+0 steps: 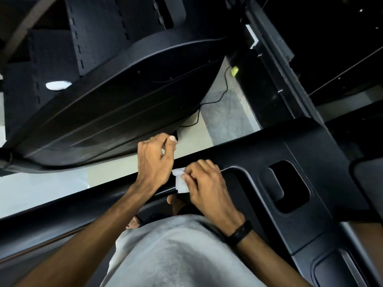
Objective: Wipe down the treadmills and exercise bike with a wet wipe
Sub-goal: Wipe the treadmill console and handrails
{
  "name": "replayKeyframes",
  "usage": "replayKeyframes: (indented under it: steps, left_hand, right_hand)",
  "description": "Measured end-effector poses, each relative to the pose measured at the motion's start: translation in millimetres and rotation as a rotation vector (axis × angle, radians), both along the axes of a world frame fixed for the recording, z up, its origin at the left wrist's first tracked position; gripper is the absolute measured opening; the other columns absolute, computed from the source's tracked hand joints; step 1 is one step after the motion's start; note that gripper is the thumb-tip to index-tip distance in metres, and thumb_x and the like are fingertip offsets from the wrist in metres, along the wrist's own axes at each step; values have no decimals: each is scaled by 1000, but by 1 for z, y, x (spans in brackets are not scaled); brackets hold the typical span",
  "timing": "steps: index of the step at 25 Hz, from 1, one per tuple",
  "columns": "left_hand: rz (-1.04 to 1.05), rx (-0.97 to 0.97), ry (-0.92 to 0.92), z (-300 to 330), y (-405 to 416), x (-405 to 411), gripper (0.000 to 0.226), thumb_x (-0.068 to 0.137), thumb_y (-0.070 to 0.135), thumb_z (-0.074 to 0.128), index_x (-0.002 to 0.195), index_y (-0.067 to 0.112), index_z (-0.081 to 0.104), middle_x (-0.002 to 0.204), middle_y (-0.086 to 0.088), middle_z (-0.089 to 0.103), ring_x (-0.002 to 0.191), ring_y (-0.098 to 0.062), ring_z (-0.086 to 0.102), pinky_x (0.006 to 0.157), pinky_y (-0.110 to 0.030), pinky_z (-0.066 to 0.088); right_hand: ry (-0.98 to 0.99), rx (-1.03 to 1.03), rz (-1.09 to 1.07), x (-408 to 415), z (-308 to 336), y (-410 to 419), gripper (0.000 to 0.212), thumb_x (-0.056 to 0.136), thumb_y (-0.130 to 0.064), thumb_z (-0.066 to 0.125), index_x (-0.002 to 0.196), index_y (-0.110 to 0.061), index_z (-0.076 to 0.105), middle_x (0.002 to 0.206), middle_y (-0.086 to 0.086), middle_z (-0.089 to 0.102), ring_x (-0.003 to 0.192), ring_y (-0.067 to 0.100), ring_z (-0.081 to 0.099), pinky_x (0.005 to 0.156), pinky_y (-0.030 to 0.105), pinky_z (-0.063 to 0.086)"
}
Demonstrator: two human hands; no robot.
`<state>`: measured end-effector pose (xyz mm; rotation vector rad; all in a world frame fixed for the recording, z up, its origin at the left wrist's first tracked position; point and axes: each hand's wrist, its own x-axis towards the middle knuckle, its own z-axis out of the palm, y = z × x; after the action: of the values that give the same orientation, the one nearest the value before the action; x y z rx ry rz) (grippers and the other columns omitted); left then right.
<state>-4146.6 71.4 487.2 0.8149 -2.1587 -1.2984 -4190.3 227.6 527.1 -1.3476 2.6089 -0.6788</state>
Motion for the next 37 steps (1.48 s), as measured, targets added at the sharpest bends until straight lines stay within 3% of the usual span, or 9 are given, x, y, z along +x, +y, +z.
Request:
replayKeyframes:
  steps: [4, 7, 9, 14, 22, 24, 29, 33, 37]
  left_hand:
    - [-4, 0, -28, 3, -4, 5, 49, 97, 44, 38, 85, 9, 71, 74, 4, 72, 52, -1, 51, 56, -26, 33]
    - [-8, -6, -49, 2, -2, 1, 52, 97, 47, 37, 83, 8, 68, 71, 1, 69, 49, -7, 48, 54, -33, 38]
    - [-6, -7, -52, 0, -3, -2, 54, 97, 49, 36, 82, 8, 67, 70, -1, 68, 50, -17, 51, 54, -38, 42]
    - [-43, -48, -79, -4, -5, -3, 58, 100, 50, 33, 82, 5, 65, 69, -7, 66, 56, -27, 57, 58, -49, 46]
    - [-68, -18, -90, -5, -6, -6, 58, 99, 53, 32, 84, 8, 66, 72, -4, 67, 61, -25, 60, 61, -47, 46]
    - [-70, -10, -93, -6, -6, -7, 58, 99, 53, 33, 84, 8, 66, 72, -3, 68, 62, -25, 60, 62, -48, 46]
    - [-106, 4, -117, 0, -4, -6, 55, 99, 51, 32, 89, 10, 67, 76, 1, 70, 64, -24, 61, 70, -48, 49]
    - [-84, 83, -96, 5, -5, -5, 62, 95, 56, 29, 90, 8, 68, 77, 3, 72, 75, -16, 68, 77, -42, 51]
    - [-73, 155, -89, 4, -4, -7, 61, 95, 58, 29, 92, 12, 70, 76, 4, 71, 77, -12, 68, 80, -43, 54]
  right_hand:
    - [132, 118, -295, -60, 3, 24, 7, 92, -17, 61, 85, -17, 62, 82, 4, 62, 81, 31, 58, 73, 40, 35]
    - [132, 226, -506, -85, 8, 24, 1, 89, -12, 66, 91, -12, 67, 89, 10, 65, 89, 34, 60, 77, 38, 30]
    - [156, 270, -443, -63, 5, 1, 8, 90, -13, 64, 94, -11, 69, 93, 10, 66, 91, 33, 59, 78, 39, 34]
    - [21, 57, -81, 1, 4, -10, 22, 96, -34, 52, 83, -19, 62, 81, -1, 59, 78, 20, 51, 72, 38, 35]
    - [120, 208, -613, -116, 12, 48, 2, 85, -11, 69, 86, -12, 67, 83, 14, 67, 82, 41, 64, 77, 51, 50]
    - [151, 194, -483, -86, 6, 19, 6, 87, -16, 65, 88, -11, 69, 83, 14, 66, 80, 39, 63, 73, 47, 49]
    - [-62, 48, -99, 3, 10, -18, 12, 90, -26, 65, 81, -18, 65, 78, -1, 61, 75, 20, 53, 72, 38, 37]
    - [37, 108, -368, -74, 15, 34, 10, 85, -22, 61, 81, -17, 68, 75, 5, 66, 70, 31, 64, 70, 47, 53]
    - [71, 266, -589, -116, 15, 30, 8, 86, -19, 69, 93, -16, 73, 84, 13, 73, 82, 37, 69, 80, 49, 53]
